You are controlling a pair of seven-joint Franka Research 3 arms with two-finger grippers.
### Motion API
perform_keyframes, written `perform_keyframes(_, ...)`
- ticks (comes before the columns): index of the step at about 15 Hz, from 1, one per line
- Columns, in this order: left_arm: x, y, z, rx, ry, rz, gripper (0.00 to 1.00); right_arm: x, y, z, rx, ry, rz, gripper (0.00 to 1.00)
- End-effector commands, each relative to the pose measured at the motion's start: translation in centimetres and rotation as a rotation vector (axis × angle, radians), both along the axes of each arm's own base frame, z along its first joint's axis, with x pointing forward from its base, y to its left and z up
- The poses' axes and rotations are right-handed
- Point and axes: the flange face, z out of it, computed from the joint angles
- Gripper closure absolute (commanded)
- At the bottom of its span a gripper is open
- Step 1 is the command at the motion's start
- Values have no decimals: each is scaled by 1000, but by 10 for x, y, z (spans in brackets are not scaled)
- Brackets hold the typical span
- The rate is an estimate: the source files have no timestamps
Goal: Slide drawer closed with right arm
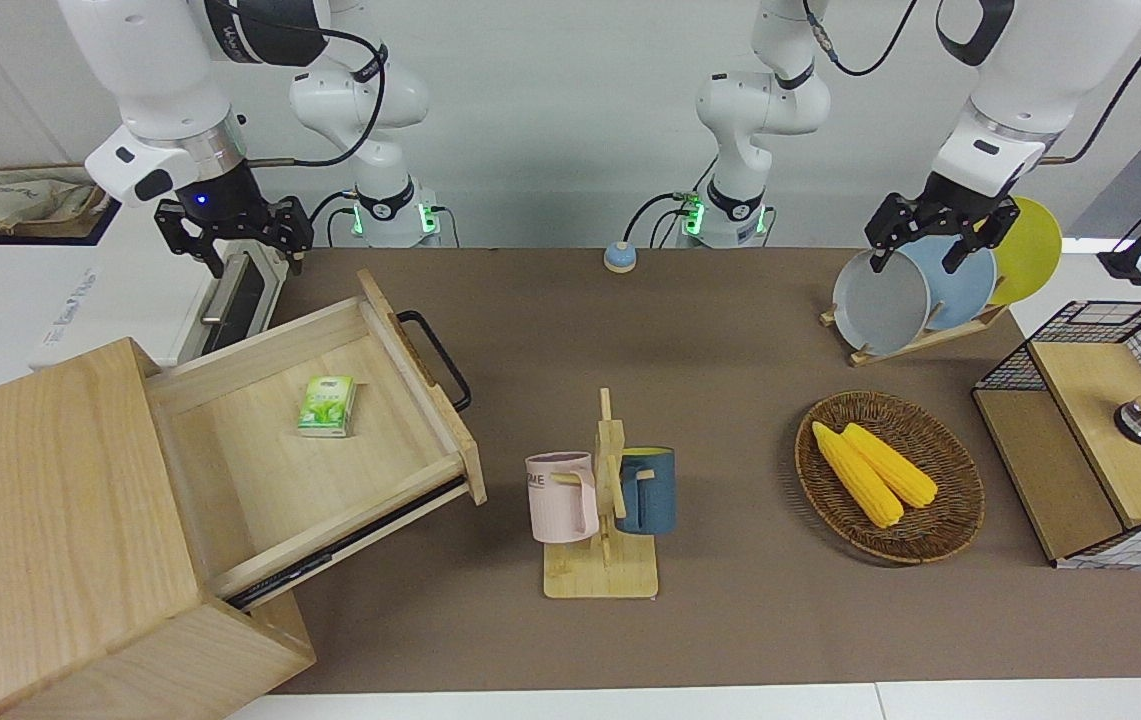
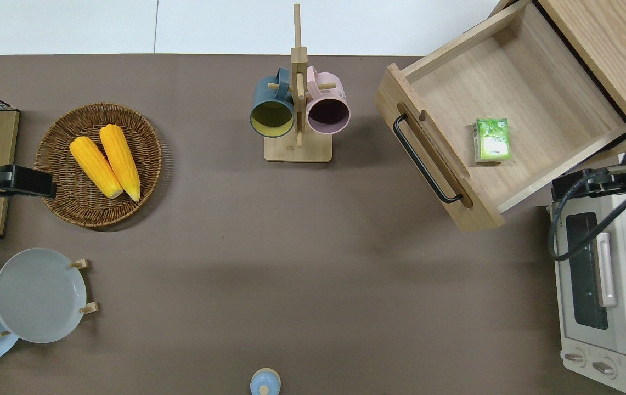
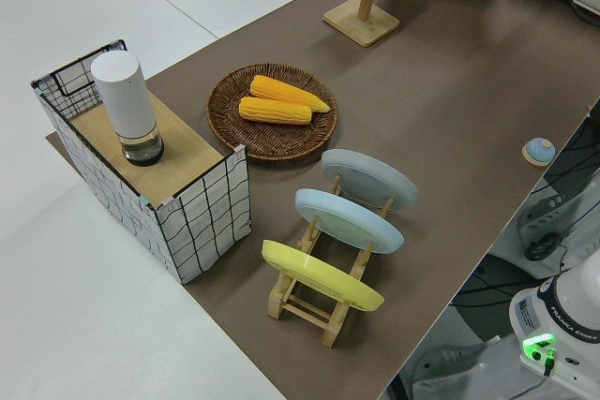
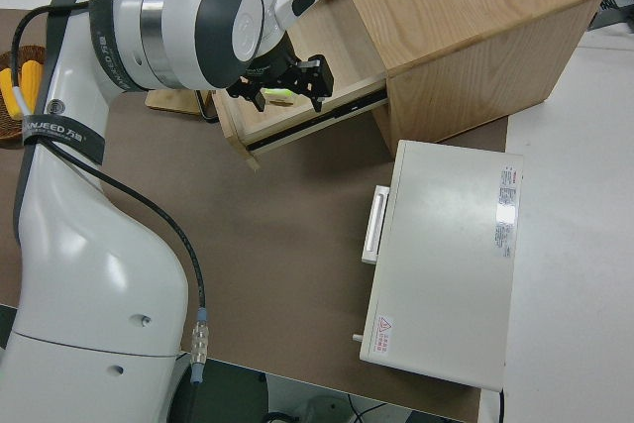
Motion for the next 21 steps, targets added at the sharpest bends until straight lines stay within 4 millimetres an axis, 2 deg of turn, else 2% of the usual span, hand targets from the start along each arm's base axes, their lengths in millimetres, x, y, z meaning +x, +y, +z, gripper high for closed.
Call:
perform_keyframes(1, 4, 0, 3, 17, -8, -6, 2, 2, 0, 2, -8, 12, 25, 547)
perform_keyframes(3, 4, 0, 3, 18, -8, -6, 2, 2, 2, 2, -8, 12, 30, 915)
perform_keyframes(4, 4, 0, 3, 17, -8, -6, 2, 2, 4, 2, -8, 12, 33, 999)
perform_keyframes(14, 4, 0, 3, 17, -8, -6, 2, -5, 4, 11, -16, 40, 29, 1000)
perform_keyframes(16, 4, 0, 3, 18, -8, -6, 2, -10, 10, 29, -8, 35, 27, 1000)
perform_keyframes(21, 4, 0, 3, 17, -8, -6, 5, -15, 35, 43, 72, 27, -31, 1000)
